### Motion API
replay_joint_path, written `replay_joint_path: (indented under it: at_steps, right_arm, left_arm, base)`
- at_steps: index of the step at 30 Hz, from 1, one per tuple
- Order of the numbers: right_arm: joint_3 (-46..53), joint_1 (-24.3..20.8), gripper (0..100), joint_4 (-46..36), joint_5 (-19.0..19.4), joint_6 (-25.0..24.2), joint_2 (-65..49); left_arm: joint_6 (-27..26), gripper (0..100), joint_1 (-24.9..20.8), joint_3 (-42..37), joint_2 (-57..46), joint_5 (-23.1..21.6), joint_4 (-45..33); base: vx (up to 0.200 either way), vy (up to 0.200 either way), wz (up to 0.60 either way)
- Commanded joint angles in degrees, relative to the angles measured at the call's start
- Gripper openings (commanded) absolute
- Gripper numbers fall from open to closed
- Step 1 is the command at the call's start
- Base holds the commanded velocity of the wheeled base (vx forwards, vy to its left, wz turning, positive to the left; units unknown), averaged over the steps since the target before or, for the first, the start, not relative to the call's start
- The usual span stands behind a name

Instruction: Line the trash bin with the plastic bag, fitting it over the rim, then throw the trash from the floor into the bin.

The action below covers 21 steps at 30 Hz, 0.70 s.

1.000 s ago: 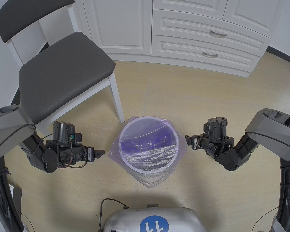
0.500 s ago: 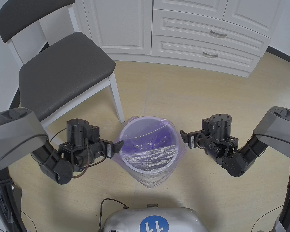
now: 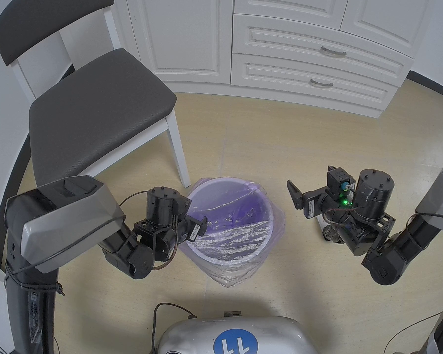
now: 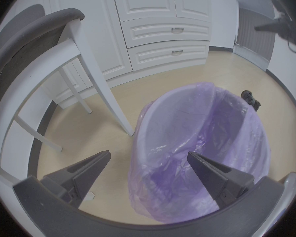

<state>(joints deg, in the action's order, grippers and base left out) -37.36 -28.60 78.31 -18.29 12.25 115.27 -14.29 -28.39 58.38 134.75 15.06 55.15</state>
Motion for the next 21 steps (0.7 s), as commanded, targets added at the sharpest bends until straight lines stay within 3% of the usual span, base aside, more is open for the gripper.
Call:
replay_joint_path:
  at_steps: [1, 3, 8, 21]
  right_arm:
    - [1.86, 0.12, 100, 0.96, 0.00, 0.76, -3.57]
    - [1.77, 0.47, 100, 0.96, 0.00, 0.76, -4.62]
    - [2.47, 0.56, 100, 0.96, 0.09, 0.84, -6.38]
    - [3.61, -0.23, 100, 0.96, 0.09, 0.84, -6.47]
  left_arm:
    - [-1.09, 100, -1.23, 3.49, 2.88, 1.56, -1.45]
    - [-1.97, 100, -2.02, 8.68, 4.99, 5.16, -2.33]
    - [-4.17, 100, -2.81, 15.54, 7.28, 9.20, -1.27]
    - [-4.08, 100, -2.02, 23.97, 7.28, 10.43, -1.80]
  base:
    - [0.000, 0.000, 0.00]
    - [0.000, 0.000, 0.00]
    - [0.000, 0.000, 0.00]
    - [0.000, 0.000, 0.00]
